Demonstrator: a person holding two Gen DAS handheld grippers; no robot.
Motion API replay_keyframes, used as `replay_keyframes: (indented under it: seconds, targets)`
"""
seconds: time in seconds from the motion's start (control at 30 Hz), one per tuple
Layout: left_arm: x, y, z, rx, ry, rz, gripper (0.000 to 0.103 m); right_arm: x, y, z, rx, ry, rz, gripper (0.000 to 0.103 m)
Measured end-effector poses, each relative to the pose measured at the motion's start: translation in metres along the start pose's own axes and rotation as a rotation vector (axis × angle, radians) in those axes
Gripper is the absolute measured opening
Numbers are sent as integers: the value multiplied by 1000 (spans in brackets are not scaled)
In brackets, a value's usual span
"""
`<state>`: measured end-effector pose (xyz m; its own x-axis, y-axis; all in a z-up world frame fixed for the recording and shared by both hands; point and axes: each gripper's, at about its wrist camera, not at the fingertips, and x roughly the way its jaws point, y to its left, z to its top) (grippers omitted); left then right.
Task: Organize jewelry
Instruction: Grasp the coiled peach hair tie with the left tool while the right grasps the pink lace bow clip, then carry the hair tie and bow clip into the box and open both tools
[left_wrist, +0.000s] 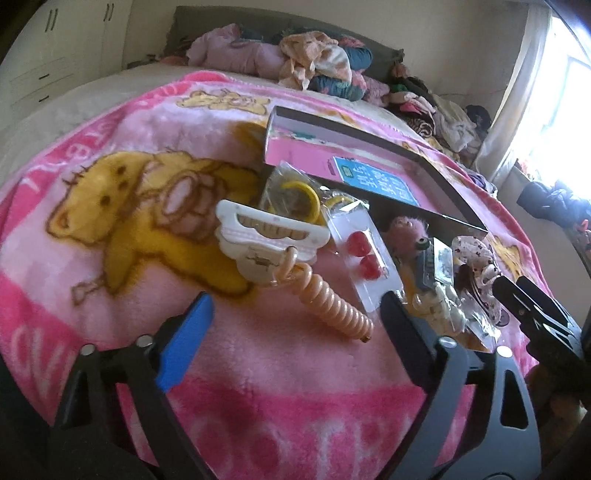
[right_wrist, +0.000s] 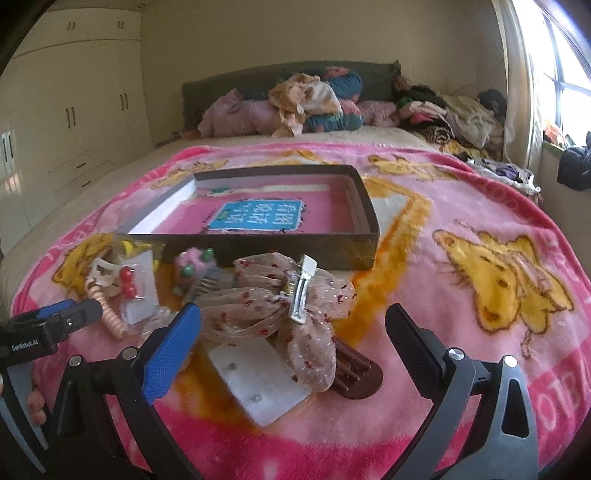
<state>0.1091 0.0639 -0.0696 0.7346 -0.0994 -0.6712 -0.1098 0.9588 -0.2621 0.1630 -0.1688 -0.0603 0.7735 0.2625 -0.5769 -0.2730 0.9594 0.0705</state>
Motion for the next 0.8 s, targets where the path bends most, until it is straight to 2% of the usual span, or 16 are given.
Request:
replay_keyframes:
  seconds: [0.17,0.23,0.27,0.3,0.33,0.37,0.5,0.63,0.8]
  targets:
    - [8,-5,2,-15,24,-20,53,16,-5,7,28,31,20,97]
    - [10,-8,2,-12,27,-27,44,19,-5,8,29,38,29,87]
    - [11,-8,2,-11,31,-29,34,21,-5,9,28,45,35,76]
    - [11,-9,1,-12,34,-45,27,23,-5,9,31,58,46,69]
    - [11,-9,1,-11,34,-54,25,24,-6,8,35,65,55,65]
    - [11,-9,0,-8,33,-56,24,25,-6,7,40,70,66,55]
    - [8,-9,1,-8,28,-85,18,22,-8,6,51,64,85,35]
    - [-2,-11,0,8,10,-107,14,13,-12,7,54,42,94,24]
    - [-18,-18,1,56,-33,-116,13,-3,-18,5,57,4,93,21]
